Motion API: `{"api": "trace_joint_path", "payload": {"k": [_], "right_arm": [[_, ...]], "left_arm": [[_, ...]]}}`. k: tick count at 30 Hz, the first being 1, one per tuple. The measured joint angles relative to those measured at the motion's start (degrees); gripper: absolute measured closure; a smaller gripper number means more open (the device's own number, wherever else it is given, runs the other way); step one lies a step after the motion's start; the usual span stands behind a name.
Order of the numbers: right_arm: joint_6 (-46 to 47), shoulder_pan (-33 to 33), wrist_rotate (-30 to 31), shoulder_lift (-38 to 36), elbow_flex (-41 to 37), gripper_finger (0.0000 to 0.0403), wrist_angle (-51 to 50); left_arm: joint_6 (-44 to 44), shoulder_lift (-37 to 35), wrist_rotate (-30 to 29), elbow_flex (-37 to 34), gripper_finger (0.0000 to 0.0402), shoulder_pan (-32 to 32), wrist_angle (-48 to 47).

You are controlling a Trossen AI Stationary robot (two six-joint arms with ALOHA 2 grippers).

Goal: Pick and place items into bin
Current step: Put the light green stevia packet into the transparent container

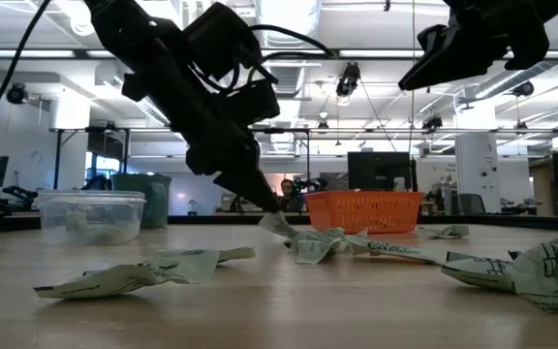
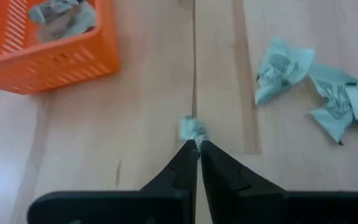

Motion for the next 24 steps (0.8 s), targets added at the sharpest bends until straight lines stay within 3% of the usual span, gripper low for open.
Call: {"api": "trace_joint_path", "payload": {"k": [16,24], "right_arm": [[0.42,0.00,-0.02,0.00,-0.42,0.0336,-0.02],[0.42,0.00,-0.02,0.00,-0.46,0.0329,0.01]], "left_arm": [[1.65,-0.33,-0.37,-0.33,0.0396,-1.14,0.03],[2.52,-0.33,-0.92,-0.33,0.0305,-1.11,0.35]]}}
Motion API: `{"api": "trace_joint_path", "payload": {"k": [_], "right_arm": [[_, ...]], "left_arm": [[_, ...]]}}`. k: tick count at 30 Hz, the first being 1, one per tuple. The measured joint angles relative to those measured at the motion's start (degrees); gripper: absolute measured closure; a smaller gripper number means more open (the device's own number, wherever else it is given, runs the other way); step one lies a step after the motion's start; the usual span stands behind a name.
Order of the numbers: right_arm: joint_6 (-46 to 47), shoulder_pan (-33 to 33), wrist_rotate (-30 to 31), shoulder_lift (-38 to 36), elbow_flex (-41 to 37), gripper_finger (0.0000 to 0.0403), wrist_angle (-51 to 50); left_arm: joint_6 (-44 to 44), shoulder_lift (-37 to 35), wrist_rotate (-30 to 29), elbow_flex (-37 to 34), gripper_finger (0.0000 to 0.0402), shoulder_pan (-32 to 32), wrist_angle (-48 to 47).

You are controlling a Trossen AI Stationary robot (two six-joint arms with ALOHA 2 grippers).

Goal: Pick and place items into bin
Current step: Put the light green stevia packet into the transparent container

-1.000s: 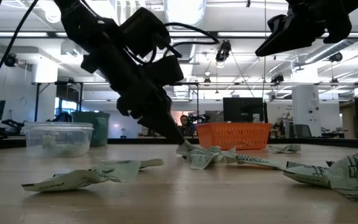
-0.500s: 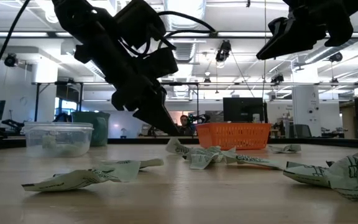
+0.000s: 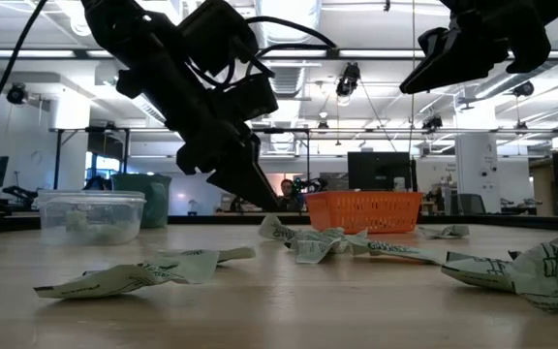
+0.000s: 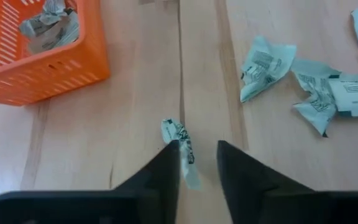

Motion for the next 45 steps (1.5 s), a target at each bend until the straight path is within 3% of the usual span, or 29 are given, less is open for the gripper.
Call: {"api": "trace_joint_path", "payload": {"k": [7,16,19,31,45], "right_arm": [[0.00,0.00,0.00,0.00,0.00,0.0331,0.07],[0.00,0.00,0.00,0.00,-0.11,0.0339,0.16],[0.00,0.00,0.00,0.00,-0.17,0.0339,0.07],[0.00,0.00,-0.01,0.00,-0.20,0.0339,0.14],[-0.02,0.00,0.00,0.00,-0.37,0.0339,0.08]], "left_arm": [[-1.51,1.09,-2.23,-0.01,0.0234,0.11,0.98],[-1.58,2.73,-2.09,0.04,0.0229,0.11,1.06],[-1.64,2.82,-2.01,0.04,0.0249,0.34,1.05],[-1.32,3.61,0.07,0.00,0.0392,1.36,0.93],[-1.17,0.94,-4.76,0.76,0.0401,1.09,-3.29]]}}
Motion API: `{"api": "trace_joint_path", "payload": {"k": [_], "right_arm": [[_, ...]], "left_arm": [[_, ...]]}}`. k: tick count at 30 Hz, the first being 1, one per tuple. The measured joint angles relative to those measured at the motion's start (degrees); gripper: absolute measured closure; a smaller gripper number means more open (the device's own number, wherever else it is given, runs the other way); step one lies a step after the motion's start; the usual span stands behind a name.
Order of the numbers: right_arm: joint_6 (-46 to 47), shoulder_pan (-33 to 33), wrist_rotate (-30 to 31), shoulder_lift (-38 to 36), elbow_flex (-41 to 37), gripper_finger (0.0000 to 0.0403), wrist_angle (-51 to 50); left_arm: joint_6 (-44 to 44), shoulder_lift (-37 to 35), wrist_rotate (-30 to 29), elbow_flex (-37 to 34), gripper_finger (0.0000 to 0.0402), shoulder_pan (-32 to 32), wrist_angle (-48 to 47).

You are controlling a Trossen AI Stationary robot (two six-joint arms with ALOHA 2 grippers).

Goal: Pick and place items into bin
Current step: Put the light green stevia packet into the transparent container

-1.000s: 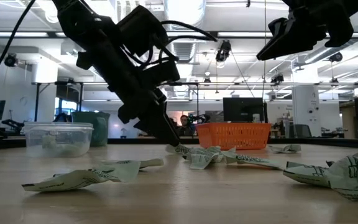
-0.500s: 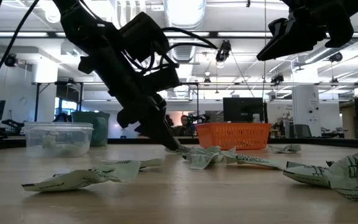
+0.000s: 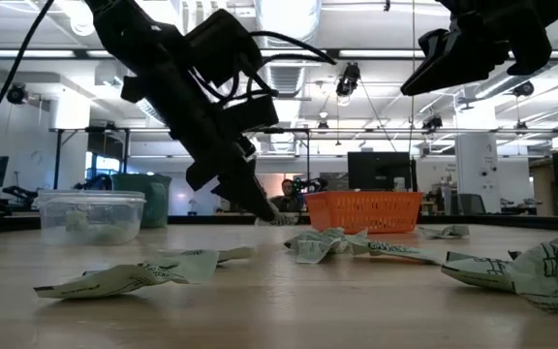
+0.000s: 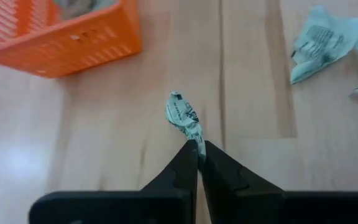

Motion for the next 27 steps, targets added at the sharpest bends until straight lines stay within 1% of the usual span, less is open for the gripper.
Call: {"api": "trace_joint_path", "payload": {"k": [6,13,19,27], "right_arm": [[0.00,0.02,0.00,-0.02,-0.34,0.0339,-0.02],[0.00,0.02,0.02,-0.02,-0.56,0.0339,-0.05],[0.02,0.02,0.01,-0.07,-0.70,0.0339,0.00],[0.02,0.00,0.01,0.05,-0.83,0.0339,0.09]], "left_arm": [[-0.54,-5.46,-2.12,-0.01,0.0401,-1.50,-6.91],[-4.55,-13.63,-8.40,-1.36,0.0401,-5.95,-15.46],[-9.13,-21.87,-9.79,-6.42,0.0402,-9.72,-19.69],[-17.73,-33.13,-10.61,-15.43,0.0402,-13.73,-21.77]]}}
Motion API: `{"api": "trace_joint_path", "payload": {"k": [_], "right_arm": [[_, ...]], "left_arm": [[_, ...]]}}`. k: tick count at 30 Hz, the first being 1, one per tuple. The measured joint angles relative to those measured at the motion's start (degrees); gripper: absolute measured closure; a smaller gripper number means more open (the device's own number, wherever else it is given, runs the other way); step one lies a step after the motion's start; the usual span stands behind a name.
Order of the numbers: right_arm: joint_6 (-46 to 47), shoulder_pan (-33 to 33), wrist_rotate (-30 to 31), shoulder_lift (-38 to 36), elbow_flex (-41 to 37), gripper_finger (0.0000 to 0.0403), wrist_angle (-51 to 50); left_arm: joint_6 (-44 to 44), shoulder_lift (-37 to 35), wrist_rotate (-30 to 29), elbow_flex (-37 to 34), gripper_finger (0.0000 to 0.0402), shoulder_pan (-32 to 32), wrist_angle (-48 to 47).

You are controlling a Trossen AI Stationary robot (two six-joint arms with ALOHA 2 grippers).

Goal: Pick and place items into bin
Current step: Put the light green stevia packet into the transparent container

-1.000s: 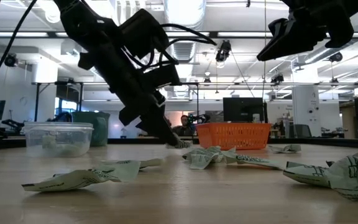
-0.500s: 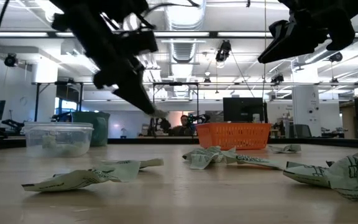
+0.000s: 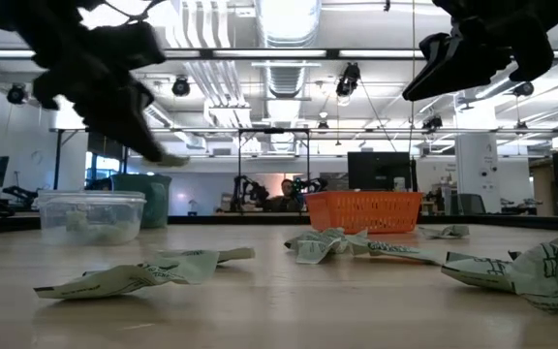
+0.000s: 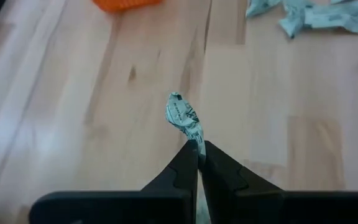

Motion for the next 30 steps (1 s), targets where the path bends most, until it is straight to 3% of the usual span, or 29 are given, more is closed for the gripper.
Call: {"api": "trace_joint_path", "payload": {"k": [7,14,30], "right_arm": [[0.28,0.00,0.01,0.06,0.00,0.0339,-0.09],[0.43,0.00,0.00,0.06,-0.02,0.0339,0.02],[1.48,0.00,-0.01,0.06,-0.02,0.0339,-0.04]], "left_arm": [[-9.95,-8.08,0.31,-7.18,0.0402,-2.49,-1.55],[-18.21,-11.70,1.54,-11.85,0.0402,-2.73,-2.46],[-18.80,-11.88,1.10,-12.96,0.0401,-2.68,-2.35]]}}
